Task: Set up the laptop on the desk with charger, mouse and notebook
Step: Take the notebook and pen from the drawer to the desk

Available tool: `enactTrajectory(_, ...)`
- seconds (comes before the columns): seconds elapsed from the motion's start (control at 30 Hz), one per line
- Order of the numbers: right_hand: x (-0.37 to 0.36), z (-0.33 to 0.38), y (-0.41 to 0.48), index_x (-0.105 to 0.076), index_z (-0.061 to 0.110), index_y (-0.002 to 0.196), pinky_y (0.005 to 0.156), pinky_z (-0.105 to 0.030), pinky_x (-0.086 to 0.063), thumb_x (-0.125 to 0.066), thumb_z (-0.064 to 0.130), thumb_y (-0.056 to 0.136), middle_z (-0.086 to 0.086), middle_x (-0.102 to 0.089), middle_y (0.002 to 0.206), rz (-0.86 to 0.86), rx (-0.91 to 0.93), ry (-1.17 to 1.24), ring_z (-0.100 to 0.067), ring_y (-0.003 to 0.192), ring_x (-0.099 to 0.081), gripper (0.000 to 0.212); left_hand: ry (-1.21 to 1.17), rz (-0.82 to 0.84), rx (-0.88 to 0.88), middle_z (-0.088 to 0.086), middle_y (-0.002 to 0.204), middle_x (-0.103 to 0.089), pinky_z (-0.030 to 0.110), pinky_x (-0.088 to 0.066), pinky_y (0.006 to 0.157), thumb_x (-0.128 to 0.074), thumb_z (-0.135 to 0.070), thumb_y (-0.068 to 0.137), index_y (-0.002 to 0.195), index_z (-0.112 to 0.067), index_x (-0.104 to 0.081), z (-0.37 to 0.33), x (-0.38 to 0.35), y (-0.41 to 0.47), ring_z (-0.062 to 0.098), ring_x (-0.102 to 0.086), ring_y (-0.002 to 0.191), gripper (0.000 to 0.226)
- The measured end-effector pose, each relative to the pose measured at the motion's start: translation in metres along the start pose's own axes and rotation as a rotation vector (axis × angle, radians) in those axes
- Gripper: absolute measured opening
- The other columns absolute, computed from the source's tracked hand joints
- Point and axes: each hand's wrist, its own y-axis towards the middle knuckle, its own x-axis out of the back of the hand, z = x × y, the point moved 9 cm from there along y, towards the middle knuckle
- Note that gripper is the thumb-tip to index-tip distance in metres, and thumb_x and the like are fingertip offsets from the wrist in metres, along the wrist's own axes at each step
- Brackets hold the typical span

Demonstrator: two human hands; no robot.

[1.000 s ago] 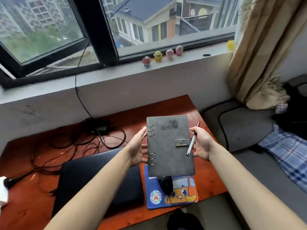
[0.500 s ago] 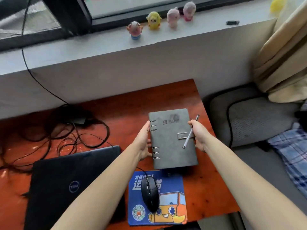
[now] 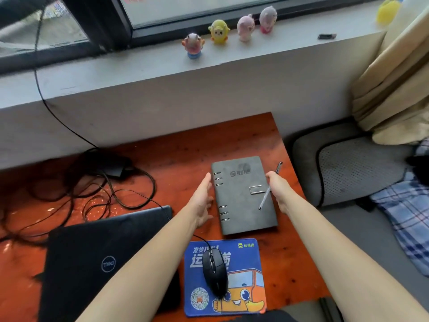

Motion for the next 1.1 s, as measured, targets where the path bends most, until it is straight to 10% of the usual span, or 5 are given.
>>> enactTrajectory(0.13,0.01,0.007,-0.015,-0.061,0.006,0.126,0.102,-0.042,-0.044,-0.04,0.038,0.098,-0.021,-0.059,0.133,-0.239,0.129,-0.172,-0.039,0.12,-0.056,0.047,0.585,-0.24,-0.262,0.006,0.161,-0.027,0.043,-0.015,0.122,-0.028,-0.066,0.098,0.154,-0.023,-0.03,-0.019,0.043,-0.02,0.026,-0.023,0.149,0.071)
enactTrajectory(0.27,-0.041,0.007,-0.03,-0.066,0.003,0.114,0.101,-0.049,-0.05,-0.041,0.042,0.101,-0.024,-0.068,0.119,-0.132,0.202,-0.322,-0.042,0.111,-0.063,0.048,1.149,-0.564,-0.529,0.014,0.165,-0.007,0.05,-0.005,0.122,-0.024,-0.065,0.098,0.157,-0.03,-0.017,-0.004,0.099,-0.047,0.029,0.0,0.152,0.07)
enactTrajectory(0.43,-0.116,-0.008,-0.045,-0.063,0.019,0.09,0.096,-0.053,-0.053,-0.056,0.027,0.096,-0.023,-0.071,0.109,0.032,0.276,-0.443,-0.041,0.107,-0.067,0.012,1.421,-0.55,-0.443,0.013,0.163,0.019,0.062,-0.003,0.119,-0.017,-0.073,0.092,0.158,-0.027,0.002,0.057,0.153,-0.047,0.032,0.018,0.15,0.083)
enactTrajectory(0.63,-0.157,-0.008,-0.053,-0.067,0.017,0.109,0.086,-0.028,-0.046,-0.067,0.023,0.088,-0.004,-0.069,0.102,0.051,0.383,-0.687,-0.026,0.104,-0.064,0.022,1.51,-0.374,-0.291,0.004,0.158,0.036,0.068,0.003,0.114,-0.019,-0.091,0.076,0.153,-0.037,0.018,0.087,0.175,-0.034,0.033,0.03,0.146,0.101)
enactTrajectory(1.1,-0.174,-0.025,-0.079,-0.045,0.016,0.147,0.102,-0.04,-0.046,-0.061,0.019,0.091,-0.014,-0.056,0.138,0.01,0.479,-0.936,-0.033,0.127,-0.052,0.057,1.534,-0.304,-0.241,0.004,0.162,0.027,0.065,-0.007,0.117,-0.031,-0.09,0.075,0.155,-0.039,0.011,0.076,0.179,-0.043,0.032,0.021,0.149,0.103)
